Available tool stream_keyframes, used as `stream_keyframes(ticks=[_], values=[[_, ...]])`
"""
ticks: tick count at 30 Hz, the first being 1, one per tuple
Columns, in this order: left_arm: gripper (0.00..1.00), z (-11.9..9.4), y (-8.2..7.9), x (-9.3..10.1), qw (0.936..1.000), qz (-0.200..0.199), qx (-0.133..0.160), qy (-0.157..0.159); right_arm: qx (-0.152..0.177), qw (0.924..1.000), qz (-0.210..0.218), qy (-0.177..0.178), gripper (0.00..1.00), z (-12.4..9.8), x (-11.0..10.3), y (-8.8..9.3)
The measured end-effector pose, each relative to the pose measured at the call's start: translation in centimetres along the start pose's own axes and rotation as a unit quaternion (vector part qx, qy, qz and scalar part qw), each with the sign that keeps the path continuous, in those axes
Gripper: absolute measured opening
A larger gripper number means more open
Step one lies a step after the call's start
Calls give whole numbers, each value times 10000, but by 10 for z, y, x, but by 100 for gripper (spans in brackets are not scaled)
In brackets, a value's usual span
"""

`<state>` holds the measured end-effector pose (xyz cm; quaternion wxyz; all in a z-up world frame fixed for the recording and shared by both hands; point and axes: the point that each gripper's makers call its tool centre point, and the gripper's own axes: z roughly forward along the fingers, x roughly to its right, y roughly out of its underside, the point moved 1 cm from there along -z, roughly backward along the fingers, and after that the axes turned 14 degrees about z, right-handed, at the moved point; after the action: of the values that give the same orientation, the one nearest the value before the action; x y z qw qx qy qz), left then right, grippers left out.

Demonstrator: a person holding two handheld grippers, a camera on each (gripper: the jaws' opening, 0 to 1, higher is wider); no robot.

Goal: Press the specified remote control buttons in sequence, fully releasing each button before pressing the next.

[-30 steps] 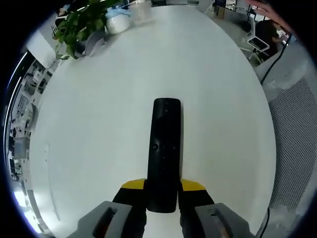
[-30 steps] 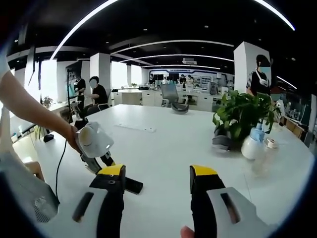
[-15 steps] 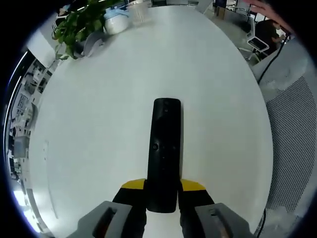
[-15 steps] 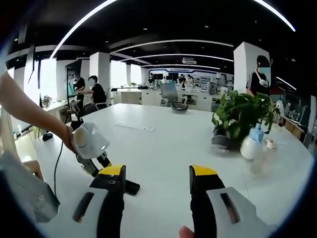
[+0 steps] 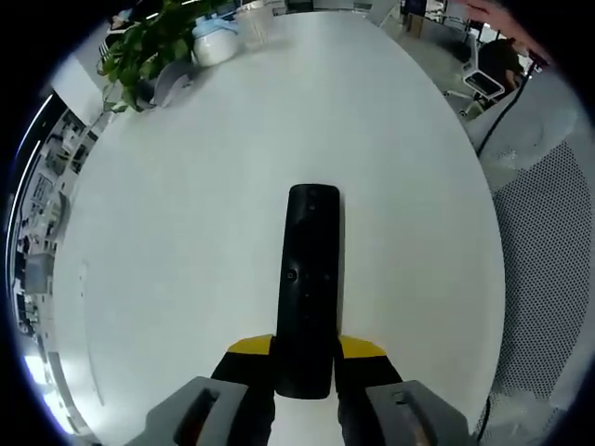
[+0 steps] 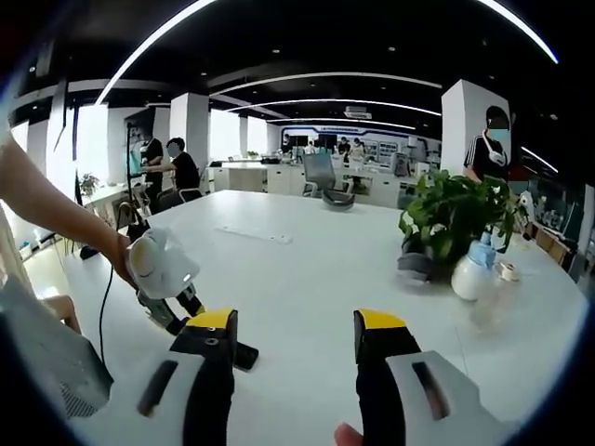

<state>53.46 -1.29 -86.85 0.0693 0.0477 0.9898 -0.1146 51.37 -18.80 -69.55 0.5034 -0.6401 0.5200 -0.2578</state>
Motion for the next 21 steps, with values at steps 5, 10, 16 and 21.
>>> stream_keyframes(ticks=[5, 10, 16, 21], values=[[23, -1, -1, 4, 10000, -20, 18, -5, 4, 10000, -14, 3, 52, 0, 0, 0], [23, -1, -2, 8, 10000, -59, 76, 10, -3, 10000, -14, -14, 51, 0, -1, 0], [23, -2, -3, 13, 9999, -47, 88, 17, -60, 9999, -108, -27, 50, 1, -3, 2], [23, -2, -5, 17, 10000, 76, 23, 21, -45, 9999, -111, -33, 50, 1, -3, 2]])
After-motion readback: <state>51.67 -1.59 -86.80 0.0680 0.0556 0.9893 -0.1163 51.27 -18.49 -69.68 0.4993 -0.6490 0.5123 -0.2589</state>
